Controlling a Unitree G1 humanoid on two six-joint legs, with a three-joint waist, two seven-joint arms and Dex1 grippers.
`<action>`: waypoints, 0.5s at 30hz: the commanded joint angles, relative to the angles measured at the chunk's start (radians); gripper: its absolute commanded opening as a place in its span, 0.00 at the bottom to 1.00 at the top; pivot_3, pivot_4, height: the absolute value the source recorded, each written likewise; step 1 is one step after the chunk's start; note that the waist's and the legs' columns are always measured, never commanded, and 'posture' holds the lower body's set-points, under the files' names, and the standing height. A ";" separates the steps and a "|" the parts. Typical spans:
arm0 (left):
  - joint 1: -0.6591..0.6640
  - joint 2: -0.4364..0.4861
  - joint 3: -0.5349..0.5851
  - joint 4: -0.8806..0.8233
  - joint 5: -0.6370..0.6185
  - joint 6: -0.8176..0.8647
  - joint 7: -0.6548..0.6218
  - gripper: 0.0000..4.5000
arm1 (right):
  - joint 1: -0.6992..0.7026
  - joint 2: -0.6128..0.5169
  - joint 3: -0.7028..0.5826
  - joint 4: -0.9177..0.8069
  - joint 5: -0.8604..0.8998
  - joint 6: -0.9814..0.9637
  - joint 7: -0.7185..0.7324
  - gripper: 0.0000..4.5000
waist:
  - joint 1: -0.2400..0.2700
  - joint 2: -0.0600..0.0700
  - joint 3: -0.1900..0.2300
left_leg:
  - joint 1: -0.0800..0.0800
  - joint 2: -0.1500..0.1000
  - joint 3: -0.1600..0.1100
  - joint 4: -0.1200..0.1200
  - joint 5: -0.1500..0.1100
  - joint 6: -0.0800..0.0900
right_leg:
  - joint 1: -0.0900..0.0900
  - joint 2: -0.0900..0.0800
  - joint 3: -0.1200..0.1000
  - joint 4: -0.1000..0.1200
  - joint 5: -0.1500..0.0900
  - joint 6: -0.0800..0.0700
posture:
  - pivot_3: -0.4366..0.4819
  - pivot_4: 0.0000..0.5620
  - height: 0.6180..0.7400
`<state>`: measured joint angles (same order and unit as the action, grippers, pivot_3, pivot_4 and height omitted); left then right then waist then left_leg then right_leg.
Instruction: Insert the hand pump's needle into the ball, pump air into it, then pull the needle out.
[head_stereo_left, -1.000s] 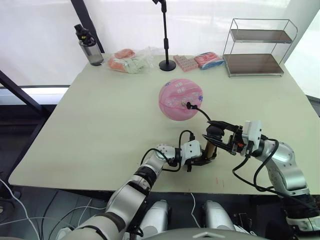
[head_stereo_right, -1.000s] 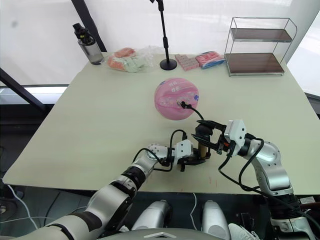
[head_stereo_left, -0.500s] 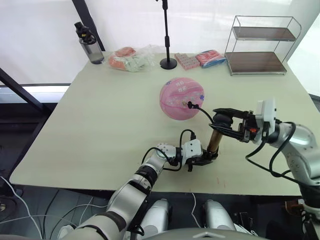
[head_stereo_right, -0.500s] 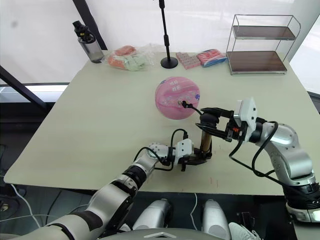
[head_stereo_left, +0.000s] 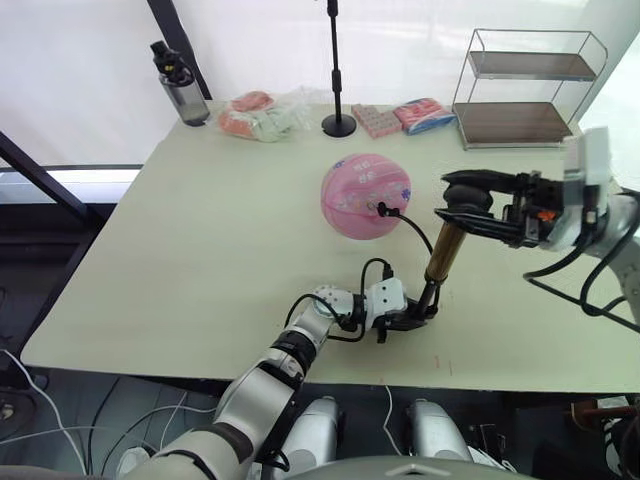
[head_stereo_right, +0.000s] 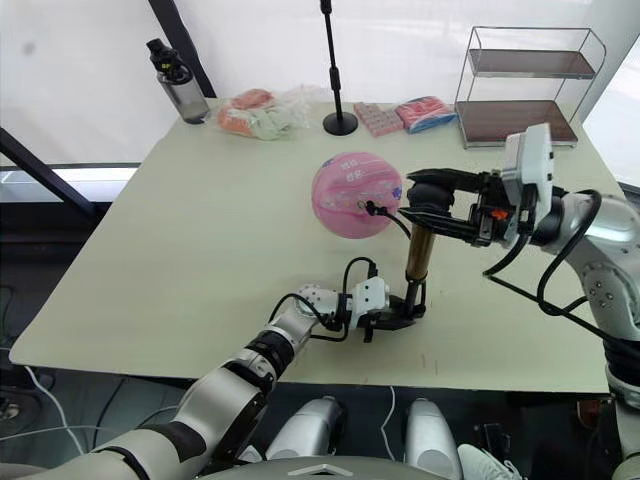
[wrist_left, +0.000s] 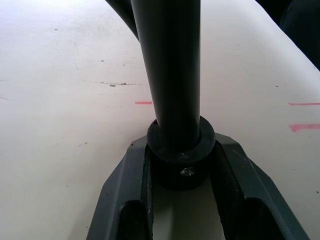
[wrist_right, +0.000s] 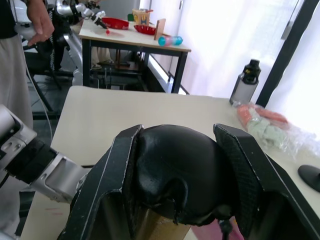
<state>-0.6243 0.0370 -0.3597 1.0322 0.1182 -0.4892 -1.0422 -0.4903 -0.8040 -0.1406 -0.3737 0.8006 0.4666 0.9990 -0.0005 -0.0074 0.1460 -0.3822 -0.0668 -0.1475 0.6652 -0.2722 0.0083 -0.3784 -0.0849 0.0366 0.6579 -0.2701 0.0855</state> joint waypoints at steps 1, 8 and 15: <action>0.056 0.003 -0.064 0.050 0.068 0.026 -0.035 0.24 | -0.052 -0.023 -0.105 -0.027 0.016 -0.013 -0.041 0.41 | 0.001 -0.001 0.000 | 0.000 0.000 0.000 0.000 0.000 0.000 | 0.000 0.000 0.000 0.000 0.000 0.000 | 0.48 0.27 1.00; 0.059 0.001 -0.067 0.052 0.070 0.024 -0.038 0.24 | -0.091 -0.038 -0.115 -0.027 0.039 0.017 -0.062 0.41 | 0.003 -0.001 0.000 | 0.000 0.000 0.000 0.000 0.000 0.000 | 0.000 0.000 0.000 0.000 0.000 0.000 | 0.48 0.27 1.00; 0.061 0.006 -0.065 0.052 0.070 0.024 -0.036 0.24 | -0.021 -0.018 -0.074 -0.038 -0.020 -0.001 -0.042 0.41 | 0.005 -0.001 0.001 | -0.001 0.000 0.000 -0.001 0.000 0.000 | 0.000 0.000 0.000 -0.001 0.000 0.000 | 0.48 0.27 1.00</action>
<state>-0.6224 0.0335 -0.3602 1.0303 0.1183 -0.4891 -1.0445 -0.5152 -0.8156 -0.1588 -0.3866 0.8238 0.5176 0.9812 0.0049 -0.0080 0.1467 -0.3826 -0.0668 -0.1477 0.6644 -0.2723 0.0084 -0.3787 -0.0852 0.0363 0.6571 -0.2703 0.0858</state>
